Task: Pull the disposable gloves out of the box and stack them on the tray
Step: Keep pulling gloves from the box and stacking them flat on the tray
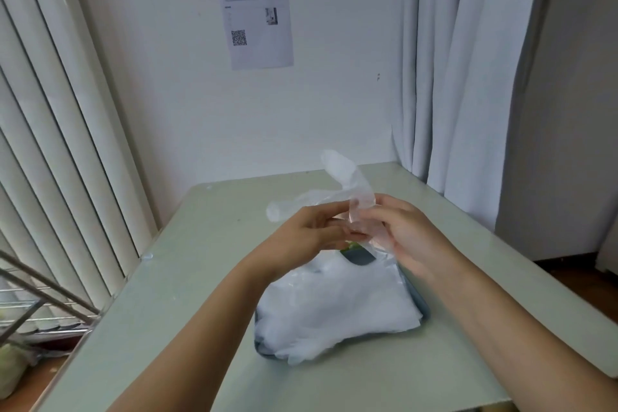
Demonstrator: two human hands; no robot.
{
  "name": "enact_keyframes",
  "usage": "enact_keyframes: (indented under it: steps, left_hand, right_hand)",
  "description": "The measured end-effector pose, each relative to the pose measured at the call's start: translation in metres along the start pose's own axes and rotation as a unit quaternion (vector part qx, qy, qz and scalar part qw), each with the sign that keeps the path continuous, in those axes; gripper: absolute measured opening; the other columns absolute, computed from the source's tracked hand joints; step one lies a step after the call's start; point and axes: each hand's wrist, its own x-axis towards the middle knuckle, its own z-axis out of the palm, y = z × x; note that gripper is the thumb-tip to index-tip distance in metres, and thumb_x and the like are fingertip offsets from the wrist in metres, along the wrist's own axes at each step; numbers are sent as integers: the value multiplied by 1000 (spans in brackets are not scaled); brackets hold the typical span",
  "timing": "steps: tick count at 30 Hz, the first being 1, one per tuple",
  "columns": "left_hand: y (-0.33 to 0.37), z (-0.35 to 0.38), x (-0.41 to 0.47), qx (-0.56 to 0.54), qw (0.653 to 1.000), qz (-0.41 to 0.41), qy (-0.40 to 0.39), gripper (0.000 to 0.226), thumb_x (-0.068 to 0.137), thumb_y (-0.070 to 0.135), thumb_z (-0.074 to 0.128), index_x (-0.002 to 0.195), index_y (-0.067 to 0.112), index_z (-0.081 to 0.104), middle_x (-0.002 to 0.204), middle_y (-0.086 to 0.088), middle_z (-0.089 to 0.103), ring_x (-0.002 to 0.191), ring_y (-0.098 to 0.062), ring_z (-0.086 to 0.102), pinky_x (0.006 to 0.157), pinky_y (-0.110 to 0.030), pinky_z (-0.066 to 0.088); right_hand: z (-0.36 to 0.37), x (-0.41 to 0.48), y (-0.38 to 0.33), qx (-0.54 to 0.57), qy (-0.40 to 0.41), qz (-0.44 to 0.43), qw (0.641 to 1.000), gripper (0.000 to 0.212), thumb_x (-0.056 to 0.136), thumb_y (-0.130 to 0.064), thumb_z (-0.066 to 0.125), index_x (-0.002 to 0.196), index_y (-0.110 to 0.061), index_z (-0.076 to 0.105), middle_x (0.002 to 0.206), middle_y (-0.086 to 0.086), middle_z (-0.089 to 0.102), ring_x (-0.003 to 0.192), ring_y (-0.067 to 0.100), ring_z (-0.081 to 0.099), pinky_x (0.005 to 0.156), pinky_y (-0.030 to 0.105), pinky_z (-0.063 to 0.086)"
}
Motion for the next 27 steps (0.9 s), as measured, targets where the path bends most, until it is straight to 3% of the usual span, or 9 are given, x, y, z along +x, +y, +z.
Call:
enact_keyframes:
  steps: [3,7,9,12,14,19,21,24,27]
  left_hand:
    - [-8,-5,-8,-19,1000,-17,15,37,97,3,48,129,18,56,106,-5,73,102,-16,69,94,-27,52]
    - [-20,-15,-13,-41,976,-30,210,20,91,13,62,110,8,69,85,-3,75,77,-12,69,74,-22,56]
    - [-26,-21,-15,-21,962,-45,267,34,84,31,70,113,14,67,94,2,72,84,-5,67,74,-19,54]
    - [-29,-23,-22,23,982,-85,169,62,74,62,57,124,25,59,119,9,66,106,-2,61,84,-17,47]
    - [-29,-19,-28,-8,991,-97,95,56,78,63,47,117,28,65,113,12,70,102,-2,65,81,-15,49]
    - [-35,-17,-27,-90,988,-111,60,35,93,35,60,95,0,66,83,-5,69,73,-16,63,67,-19,50]
    - [-35,-18,-24,-130,980,-126,84,23,93,22,60,88,0,64,75,-8,67,64,-18,62,59,-21,51]
    - [-37,-21,-19,-191,966,-143,100,16,89,12,62,78,0,60,68,-9,64,57,-15,61,55,-21,51]
    - [-42,-24,-13,-140,966,-195,91,21,91,5,60,71,3,60,58,-9,62,47,-14,57,50,-19,48]
  right_hand:
    - [-2,-4,1,-39,8,-1,999,30,87,5,56,115,-2,62,99,19,72,86,28,68,76,31,55]
    - [-12,-5,-1,11,-43,13,999,32,86,5,57,116,-4,61,97,17,71,84,25,68,70,29,53]
    - [-17,-7,-3,14,-102,18,995,30,87,4,55,116,-4,62,95,15,70,86,24,67,70,27,53]
    - [-21,-10,-6,16,-179,28,983,33,86,2,57,118,-4,62,98,14,67,91,25,64,77,29,54]
    - [-23,-10,-5,10,-189,29,982,35,82,-2,62,117,-6,63,98,14,67,91,24,65,77,28,54]
    - [-26,-8,7,42,-147,54,987,42,77,-7,68,118,-4,62,88,10,67,78,18,66,73,26,55]
    - [-28,-9,14,52,-99,93,989,46,75,-30,71,116,-10,65,99,9,71,83,18,69,68,25,57]
    - [-34,-10,25,10,-111,136,984,82,59,-66,75,121,-13,63,117,11,68,106,29,66,69,29,58]
    - [-40,-10,33,-8,-99,140,985,81,58,-58,80,120,-9,62,119,11,67,107,31,66,75,33,59]
